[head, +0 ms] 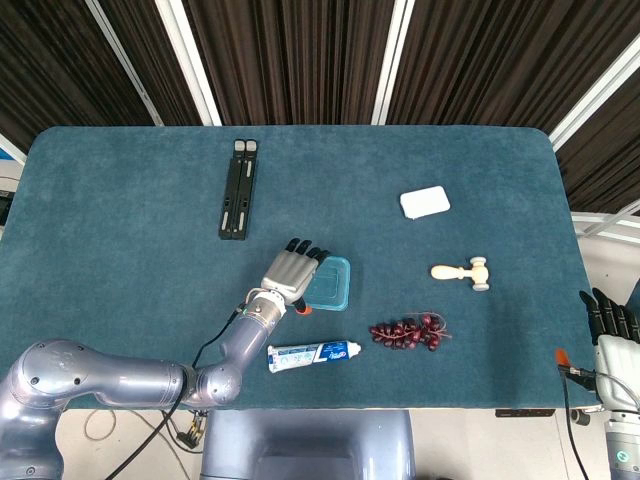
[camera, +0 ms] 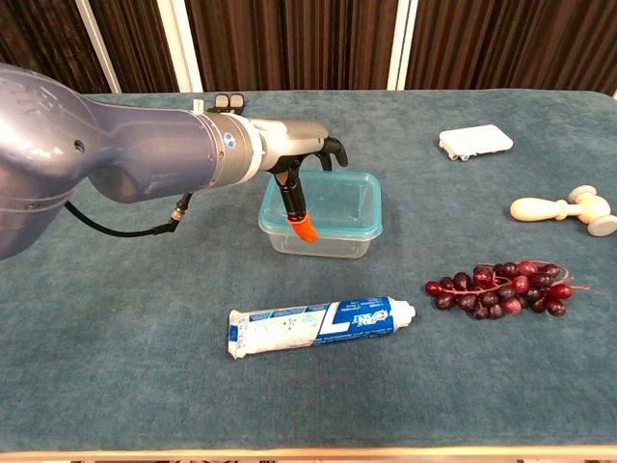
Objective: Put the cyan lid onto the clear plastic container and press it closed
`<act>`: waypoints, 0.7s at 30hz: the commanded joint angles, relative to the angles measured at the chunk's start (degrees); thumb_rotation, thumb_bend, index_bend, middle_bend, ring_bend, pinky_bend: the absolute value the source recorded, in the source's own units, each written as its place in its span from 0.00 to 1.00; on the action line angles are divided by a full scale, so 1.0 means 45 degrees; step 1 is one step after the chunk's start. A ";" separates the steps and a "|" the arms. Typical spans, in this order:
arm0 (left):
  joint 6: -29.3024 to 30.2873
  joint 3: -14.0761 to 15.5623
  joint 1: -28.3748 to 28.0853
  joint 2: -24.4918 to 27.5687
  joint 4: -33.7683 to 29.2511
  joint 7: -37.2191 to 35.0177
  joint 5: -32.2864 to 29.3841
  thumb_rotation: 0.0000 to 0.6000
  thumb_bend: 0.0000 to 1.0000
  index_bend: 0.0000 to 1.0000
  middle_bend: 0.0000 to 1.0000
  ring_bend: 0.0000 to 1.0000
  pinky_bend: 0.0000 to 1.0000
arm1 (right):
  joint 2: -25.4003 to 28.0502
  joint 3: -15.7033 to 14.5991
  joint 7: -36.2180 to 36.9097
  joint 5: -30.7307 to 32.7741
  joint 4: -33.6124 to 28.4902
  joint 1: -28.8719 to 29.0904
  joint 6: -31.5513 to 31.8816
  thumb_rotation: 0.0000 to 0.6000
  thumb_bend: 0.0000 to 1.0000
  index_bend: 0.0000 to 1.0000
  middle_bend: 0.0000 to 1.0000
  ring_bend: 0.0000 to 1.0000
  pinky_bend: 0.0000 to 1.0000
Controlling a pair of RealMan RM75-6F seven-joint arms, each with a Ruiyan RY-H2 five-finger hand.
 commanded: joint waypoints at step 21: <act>0.0058 0.0259 -0.0034 0.0046 0.0043 0.0148 0.0135 1.00 0.09 0.10 0.08 0.00 0.00 | 0.0056 -0.0049 0.0085 -0.0076 0.0007 0.0016 -0.0075 1.00 0.36 0.04 0.00 0.00 0.00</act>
